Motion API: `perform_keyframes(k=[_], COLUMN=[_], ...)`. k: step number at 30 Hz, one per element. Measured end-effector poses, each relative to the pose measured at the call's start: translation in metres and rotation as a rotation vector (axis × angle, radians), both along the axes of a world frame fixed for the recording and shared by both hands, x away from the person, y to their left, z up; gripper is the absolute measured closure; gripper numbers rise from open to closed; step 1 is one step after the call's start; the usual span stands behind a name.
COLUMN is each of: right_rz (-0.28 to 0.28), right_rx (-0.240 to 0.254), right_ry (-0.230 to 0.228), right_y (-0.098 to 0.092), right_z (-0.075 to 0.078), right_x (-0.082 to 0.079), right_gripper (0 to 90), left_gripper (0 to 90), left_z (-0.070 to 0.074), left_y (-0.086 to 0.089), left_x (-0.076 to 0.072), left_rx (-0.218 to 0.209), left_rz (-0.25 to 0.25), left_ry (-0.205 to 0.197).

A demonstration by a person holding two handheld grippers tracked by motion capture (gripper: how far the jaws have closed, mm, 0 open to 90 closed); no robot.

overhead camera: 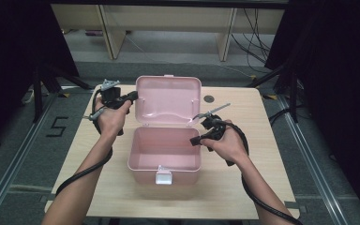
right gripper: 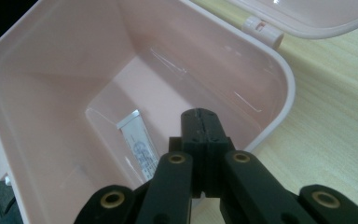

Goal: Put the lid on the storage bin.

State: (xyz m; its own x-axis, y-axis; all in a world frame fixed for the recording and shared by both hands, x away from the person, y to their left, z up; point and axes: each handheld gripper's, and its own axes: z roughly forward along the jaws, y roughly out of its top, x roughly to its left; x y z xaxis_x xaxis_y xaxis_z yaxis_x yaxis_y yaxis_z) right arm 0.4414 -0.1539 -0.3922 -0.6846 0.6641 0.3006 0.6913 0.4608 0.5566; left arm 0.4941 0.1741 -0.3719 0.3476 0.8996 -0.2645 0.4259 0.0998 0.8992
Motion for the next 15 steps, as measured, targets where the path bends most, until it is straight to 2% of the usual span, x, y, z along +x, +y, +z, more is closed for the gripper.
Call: perform_keyframes(k=[8, 9, 10, 13, 15], right_rz=[-0.005, -0.016, -0.004, 0.008, -0.019], right_rx=[0.003, 0.01, 0.011, 0.017, 0.01], right_ry=[-0.001, 0.018, -0.002, -0.01, 0.013], right_y=[-0.0004, 0.0006, -0.0002, -0.0003, 0.0006], right_z=[-0.0009, -0.0006, -0.0015, -0.0028, -0.0027], right_x=[-0.0002, -0.0016, -0.0004, 0.0003, -0.0009], right_gripper=[90.0, 90.0, 90.0, 90.0, 90.0], left_gripper=[87.9, 87.9, 87.9, 87.8, 87.7], left_z=[-0.002, -0.0023, -0.0026, -0.0033, -0.0036], left_y=[0.0012, 0.0015, 0.002, 0.0033, 0.0043], left_x=[-0.0044, -0.0051, -0.0057, -0.0064, -0.0071], left_rx=[-0.004, -0.003, -0.002, -0.008, -0.007], left_rz=[-0.008, -0.01, -0.012, -0.027, -0.035], left_ry=[-0.039, -0.045, -0.051, -0.067, -0.074])
